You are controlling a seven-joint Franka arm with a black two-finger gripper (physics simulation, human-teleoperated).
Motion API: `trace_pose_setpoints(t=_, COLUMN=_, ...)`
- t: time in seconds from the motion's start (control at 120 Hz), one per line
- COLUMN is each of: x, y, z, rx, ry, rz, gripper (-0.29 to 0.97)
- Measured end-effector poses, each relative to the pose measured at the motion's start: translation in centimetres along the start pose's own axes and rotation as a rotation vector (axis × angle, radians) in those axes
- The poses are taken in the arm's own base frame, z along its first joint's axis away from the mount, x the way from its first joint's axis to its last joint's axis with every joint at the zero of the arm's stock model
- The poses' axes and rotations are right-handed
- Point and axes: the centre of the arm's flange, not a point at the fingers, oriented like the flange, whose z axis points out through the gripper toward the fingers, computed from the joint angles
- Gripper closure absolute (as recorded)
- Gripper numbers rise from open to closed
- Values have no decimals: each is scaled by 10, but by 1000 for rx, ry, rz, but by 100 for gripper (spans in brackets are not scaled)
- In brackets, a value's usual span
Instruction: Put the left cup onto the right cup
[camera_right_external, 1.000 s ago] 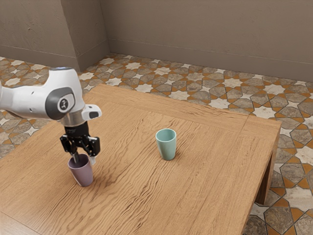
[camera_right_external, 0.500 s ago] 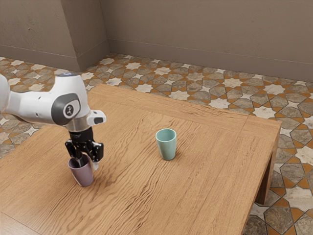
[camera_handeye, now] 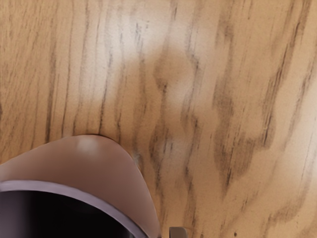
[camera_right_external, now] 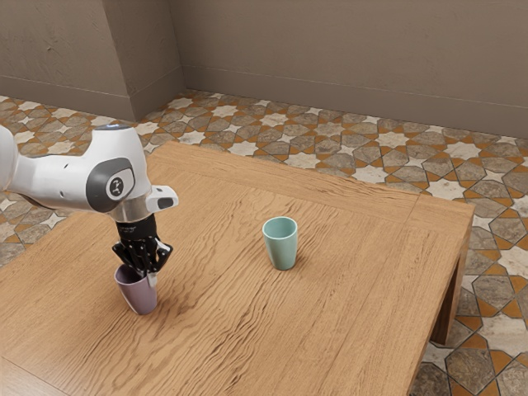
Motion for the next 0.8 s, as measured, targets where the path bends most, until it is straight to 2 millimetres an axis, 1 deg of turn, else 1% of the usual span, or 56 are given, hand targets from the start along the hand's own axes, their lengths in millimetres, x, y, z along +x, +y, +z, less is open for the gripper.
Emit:
trace_pose_setpoints(t=0.192, x=1, y=0, z=1, rx=5, ry=0, rz=-10, gripper=79)
trace_pose_setpoints(t=0.467, x=1, y=0, z=0, rx=7, ry=5, rz=-27, gripper=79)
trace_pose_setpoints(t=0.617, x=0, y=4, z=-9, rx=9, ry=22, rz=-25, gripper=79)
trace_pose_setpoints(t=0.8, x=-4, y=11, z=-34, rx=12, ry=63, rz=-16, gripper=79)
